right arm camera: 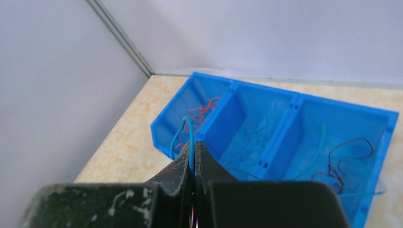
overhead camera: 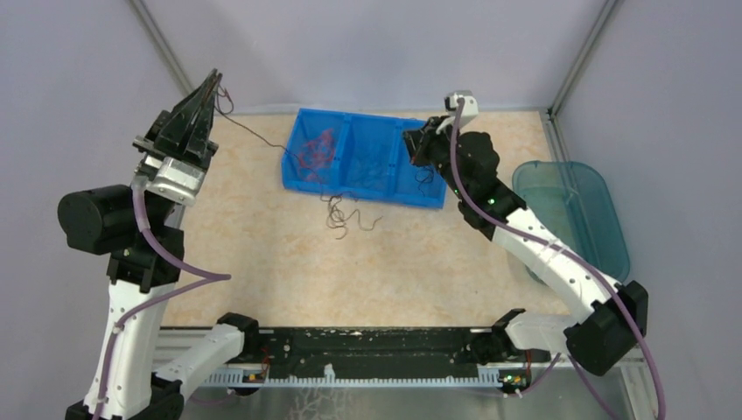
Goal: Untangle the cables
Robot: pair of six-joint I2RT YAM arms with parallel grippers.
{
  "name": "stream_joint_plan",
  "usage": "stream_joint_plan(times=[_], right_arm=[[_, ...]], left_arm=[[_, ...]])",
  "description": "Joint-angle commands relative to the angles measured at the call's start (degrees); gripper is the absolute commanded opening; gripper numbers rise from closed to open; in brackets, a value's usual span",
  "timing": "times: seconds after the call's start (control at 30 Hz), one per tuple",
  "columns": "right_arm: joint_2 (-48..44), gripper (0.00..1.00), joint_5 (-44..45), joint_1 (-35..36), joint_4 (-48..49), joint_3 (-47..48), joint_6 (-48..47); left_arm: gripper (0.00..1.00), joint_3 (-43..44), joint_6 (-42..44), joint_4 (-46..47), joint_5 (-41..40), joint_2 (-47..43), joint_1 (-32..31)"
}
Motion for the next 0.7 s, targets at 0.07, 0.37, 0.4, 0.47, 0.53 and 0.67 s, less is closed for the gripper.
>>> stream_joint_plan(times=[0.07,0.37,0.4,0.47,0.53,0.67], right_arm=[[7.0,0.0,-3.06,-0.61,-0.12,10.79,-4.96],[18.18,0.0,-6.72,-1.33,1.93,21.19,-5.66],[19.48,0.0,-7.5,-1.34,2.2,22.03,-5.69],[22.48,0.0,-8.95,-1.42,2.45,23.47,-5.82],[24.77,0.0,-9.55,-1.43,2.98,24.53,-5.86],[30.02,0.0,-9.57,-1.44,4.28,25.71,-7.29]], left_arm=[[0.0,-3.22,-9.84,-4.89,6.84,-3.14,-0.15],[0.0,-3.6,-14.8,-15.28,18.56,-4.46,-0.15],[0.0,-3.87,-14.98,-15.6,18.79,-4.73,-0.14],[0.0,-4.39,-15.09,-15.98,18.89,-5.37,-0.15],[0.0,-4.73,-14.94,-16.47,19.05,-5.98,-0.15],[0.0,-4.45,-14.83,-17.31,19.49,-6.58,-0.15]])
